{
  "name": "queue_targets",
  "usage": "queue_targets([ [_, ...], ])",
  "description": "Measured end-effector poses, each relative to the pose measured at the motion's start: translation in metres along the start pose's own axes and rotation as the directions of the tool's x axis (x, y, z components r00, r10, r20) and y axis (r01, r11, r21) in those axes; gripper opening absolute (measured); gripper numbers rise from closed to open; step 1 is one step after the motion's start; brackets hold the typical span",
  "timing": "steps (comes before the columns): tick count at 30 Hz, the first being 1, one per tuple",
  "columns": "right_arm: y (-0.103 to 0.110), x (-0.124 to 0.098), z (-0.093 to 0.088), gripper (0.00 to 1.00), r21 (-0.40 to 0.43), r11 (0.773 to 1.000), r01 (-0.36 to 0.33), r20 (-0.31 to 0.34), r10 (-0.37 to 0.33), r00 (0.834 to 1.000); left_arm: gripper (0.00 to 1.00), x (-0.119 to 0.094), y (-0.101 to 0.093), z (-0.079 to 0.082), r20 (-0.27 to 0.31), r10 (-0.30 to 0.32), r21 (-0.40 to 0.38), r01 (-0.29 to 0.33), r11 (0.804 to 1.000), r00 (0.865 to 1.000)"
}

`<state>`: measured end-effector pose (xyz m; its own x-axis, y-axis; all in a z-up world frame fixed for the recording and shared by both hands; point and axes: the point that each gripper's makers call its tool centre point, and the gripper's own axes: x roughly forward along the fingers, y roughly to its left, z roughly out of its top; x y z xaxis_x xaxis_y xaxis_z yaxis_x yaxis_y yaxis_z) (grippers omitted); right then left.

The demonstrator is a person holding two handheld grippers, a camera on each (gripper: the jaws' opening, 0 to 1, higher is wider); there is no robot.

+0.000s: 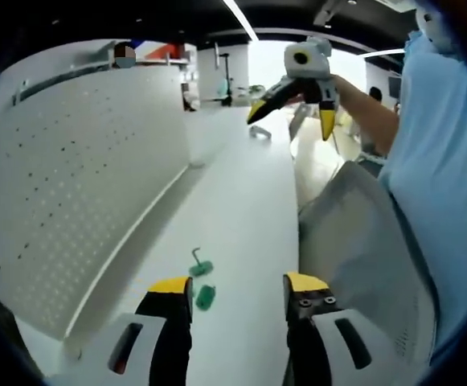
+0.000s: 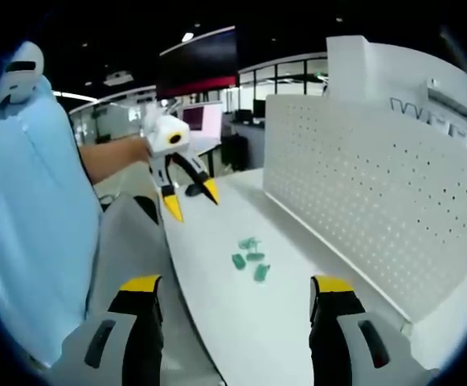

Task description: Insert the hook assembly into the mounting plate slot until the hook locks in place.

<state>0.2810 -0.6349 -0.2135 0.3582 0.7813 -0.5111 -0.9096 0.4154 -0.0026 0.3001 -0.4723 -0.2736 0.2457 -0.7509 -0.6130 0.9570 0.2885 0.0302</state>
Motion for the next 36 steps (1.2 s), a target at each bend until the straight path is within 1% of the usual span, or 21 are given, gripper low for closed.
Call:
queue_targets([
  [7,0.001,0.001,0.001,0.75,0.000,1.000,0.000,-0.004,0.000,1.000,0.43,0.013,0.003,-0.007,-0.050,0.011,0.040,-0.009,0.999,0.999],
  [13,0.002,0.002,-0.001,0.75,0.006,1.000,-0.002,-0.010,0.002,1.000,0.42,0.024,0.009,-0.011,-0.084,0.041,0.076,-0.035,0.996,0.996],
  [19,0.003,0.003,-0.003,0.75,0.009,1.000,-0.004,-0.011,0.004,1.000,0.39,0.031,0.012,-0.013,-0.100,0.037,0.097,-0.027,0.995,0.994],
  [24,0.002,0.003,-0.004,0.75,0.011,1.000,-0.003,-0.012,0.004,1.000,0.35,0.039,0.014,-0.013,-0.101,0.031,0.105,-0.020,0.994,0.994],
  [26,0.001,0.003,-0.004,0.75,0.012,1.000,-0.003,-0.010,0.004,1.000,0.35,0.043,0.012,-0.015,-0.117,0.026,0.122,-0.012,0.992,0.993],
  [36,0.001,0.004,-0.006,0.75,0.017,1.000,-0.005,-0.015,0.005,1.000,0.31,0.057,0.020,-0.024,-0.145,0.044,0.151,-0.022,0.988,0.988],
])
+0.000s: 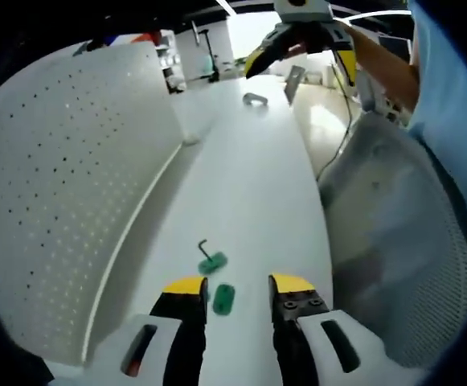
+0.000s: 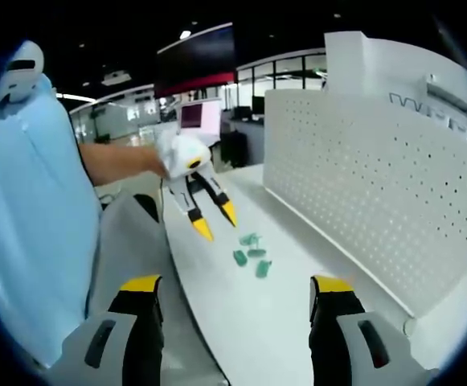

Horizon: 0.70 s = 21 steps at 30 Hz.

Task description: Insert the hook assembly into the mounting plate slot until the hook locks in place.

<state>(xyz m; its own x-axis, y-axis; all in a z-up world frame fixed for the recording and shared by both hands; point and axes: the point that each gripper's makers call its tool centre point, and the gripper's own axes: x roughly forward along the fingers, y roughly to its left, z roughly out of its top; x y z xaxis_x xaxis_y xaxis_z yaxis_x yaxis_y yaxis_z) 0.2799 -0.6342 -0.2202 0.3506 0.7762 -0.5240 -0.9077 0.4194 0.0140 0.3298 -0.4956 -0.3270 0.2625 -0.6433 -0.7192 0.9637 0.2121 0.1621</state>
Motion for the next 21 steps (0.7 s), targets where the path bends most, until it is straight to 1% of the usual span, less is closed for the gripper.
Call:
queue_targets([
  [2,0.000,0.000,0.000,0.75,0.000,1.000,0.001,-0.001,-0.001,1.000,0.30,0.003,0.002,-0.006,-0.037,0.010,0.035,-0.008,0.999,0.999],
  [7,0.000,0.000,0.000,0.75,0.002,1.000,0.000,-0.001,0.000,1.000,0.29,0.012,0.001,-0.012,-0.062,0.009,0.055,-0.005,0.998,0.998],
  [9,0.001,0.000,-0.001,0.75,0.002,1.000,-0.001,-0.003,0.001,1.000,0.28,0.016,0.002,-0.016,-0.082,0.016,0.068,-0.010,0.998,0.996],
  [13,0.001,-0.001,-0.002,0.75,0.005,1.000,0.000,-0.003,0.000,1.000,0.26,0.019,0.003,-0.018,-0.083,0.015,0.061,-0.010,0.998,0.996],
  [17,0.000,-0.001,-0.003,0.75,0.007,1.000,0.001,-0.007,-0.001,1.000,0.24,0.025,0.003,-0.022,-0.103,0.010,0.074,-0.003,0.997,0.995],
  [21,0.001,-0.001,-0.004,0.75,0.006,1.000,-0.002,-0.009,0.002,1.000,0.22,0.029,0.006,-0.026,-0.111,0.012,0.067,-0.005,0.998,0.994],
])
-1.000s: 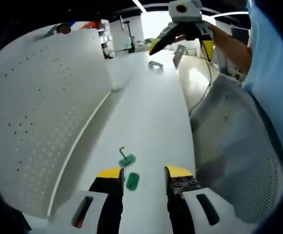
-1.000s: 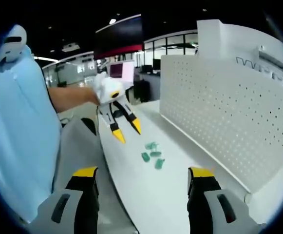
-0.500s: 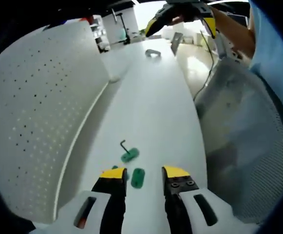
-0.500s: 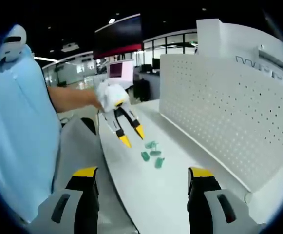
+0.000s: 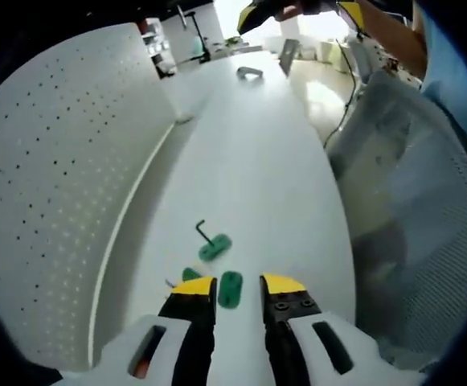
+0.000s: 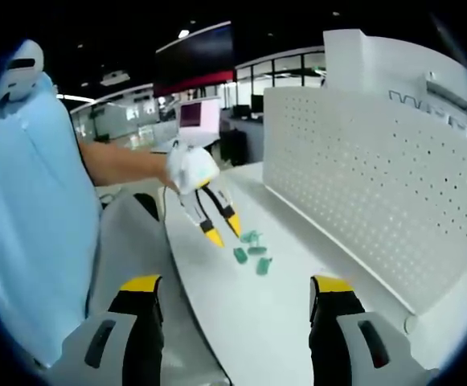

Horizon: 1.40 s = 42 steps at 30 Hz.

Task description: Insert the hook assembly into the mounting plate slot until the hook locks in place.

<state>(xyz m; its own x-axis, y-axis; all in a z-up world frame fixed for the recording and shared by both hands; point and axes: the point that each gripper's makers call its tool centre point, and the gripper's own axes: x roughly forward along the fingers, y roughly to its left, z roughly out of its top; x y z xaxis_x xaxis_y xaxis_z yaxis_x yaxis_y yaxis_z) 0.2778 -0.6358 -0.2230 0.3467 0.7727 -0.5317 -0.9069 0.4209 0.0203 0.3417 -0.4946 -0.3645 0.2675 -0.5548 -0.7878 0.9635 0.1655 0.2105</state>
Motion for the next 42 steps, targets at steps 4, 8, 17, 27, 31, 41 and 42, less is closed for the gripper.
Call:
queue_targets([
  [4,-0.001,0.000,-0.001,0.75,0.002,1.000,0.001,0.000,-0.001,1.000,0.21,0.004,0.000,-0.002,-0.018,0.006,0.015,-0.005,1.000,1.000],
  [8,-0.001,0.001,-0.002,0.75,0.003,1.000,0.001,-0.003,-0.001,1.000,0.20,0.009,-0.001,-0.004,-0.024,0.006,0.016,-0.006,1.000,1.000],
  [17,-0.003,0.002,-0.001,0.75,0.001,1.000,-0.002,-0.006,0.002,1.000,0.17,0.020,-0.001,-0.014,-0.050,0.017,0.031,-0.016,0.999,0.999],
  [27,-0.004,0.001,-0.003,0.75,0.005,1.000,-0.001,-0.010,0.001,1.000,0.14,0.029,0.004,-0.017,-0.065,0.025,0.033,-0.023,0.999,0.998],
  [31,-0.005,0.001,-0.003,0.75,0.006,1.000,0.001,-0.009,-0.001,1.000,0.13,0.033,0.004,-0.019,-0.083,0.024,0.041,-0.020,0.999,0.996],
  [41,-0.006,0.000,-0.006,0.75,0.014,1.000,0.002,-0.008,-0.002,1.000,0.13,0.040,0.001,-0.025,-0.116,0.012,0.060,-0.005,0.998,0.993],
  [42,-0.006,0.000,-0.006,0.75,0.015,1.000,0.002,-0.009,-0.002,1.000,0.13,0.040,0.002,-0.026,-0.118,0.016,0.061,-0.008,0.998,0.993],
])
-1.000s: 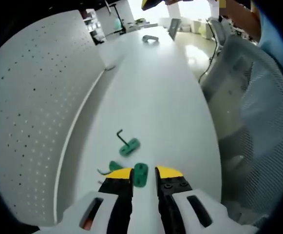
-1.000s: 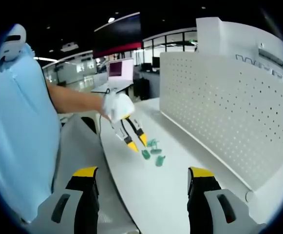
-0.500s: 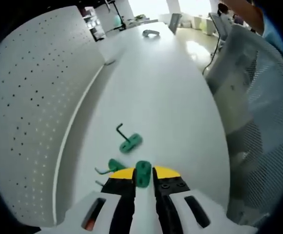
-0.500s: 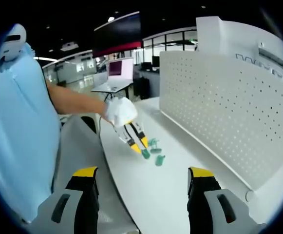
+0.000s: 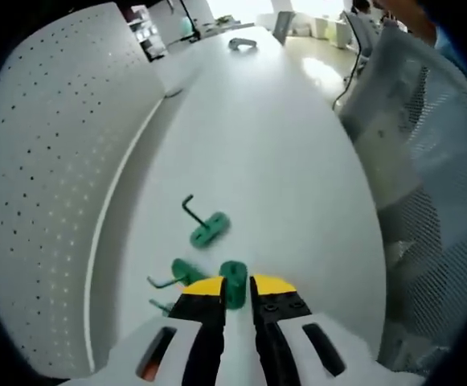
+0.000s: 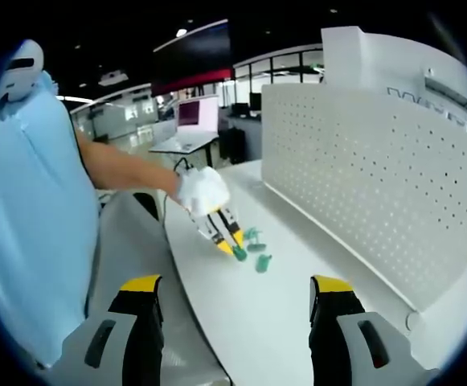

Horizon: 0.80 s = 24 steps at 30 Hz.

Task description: Insert the hook assembly into the mounting plate slot until the hook locks in place.

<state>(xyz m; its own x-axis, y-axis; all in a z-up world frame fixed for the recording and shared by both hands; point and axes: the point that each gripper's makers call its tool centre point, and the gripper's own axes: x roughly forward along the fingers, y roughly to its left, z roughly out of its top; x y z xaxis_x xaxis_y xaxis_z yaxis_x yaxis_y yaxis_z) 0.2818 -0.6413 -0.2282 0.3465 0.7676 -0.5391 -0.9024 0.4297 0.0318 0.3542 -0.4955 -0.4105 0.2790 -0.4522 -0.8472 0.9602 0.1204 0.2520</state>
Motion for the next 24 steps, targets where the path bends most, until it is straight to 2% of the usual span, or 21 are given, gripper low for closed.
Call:
queue_targets([
  [24,0.0002,-0.0009,-0.0008,0.74,0.002,1.000,0.004,-0.007,-0.004,1.000,0.09,0.0081,0.0018,-0.0032,-0.024,-0.003,0.009,0.003,1.000,1.000],
])
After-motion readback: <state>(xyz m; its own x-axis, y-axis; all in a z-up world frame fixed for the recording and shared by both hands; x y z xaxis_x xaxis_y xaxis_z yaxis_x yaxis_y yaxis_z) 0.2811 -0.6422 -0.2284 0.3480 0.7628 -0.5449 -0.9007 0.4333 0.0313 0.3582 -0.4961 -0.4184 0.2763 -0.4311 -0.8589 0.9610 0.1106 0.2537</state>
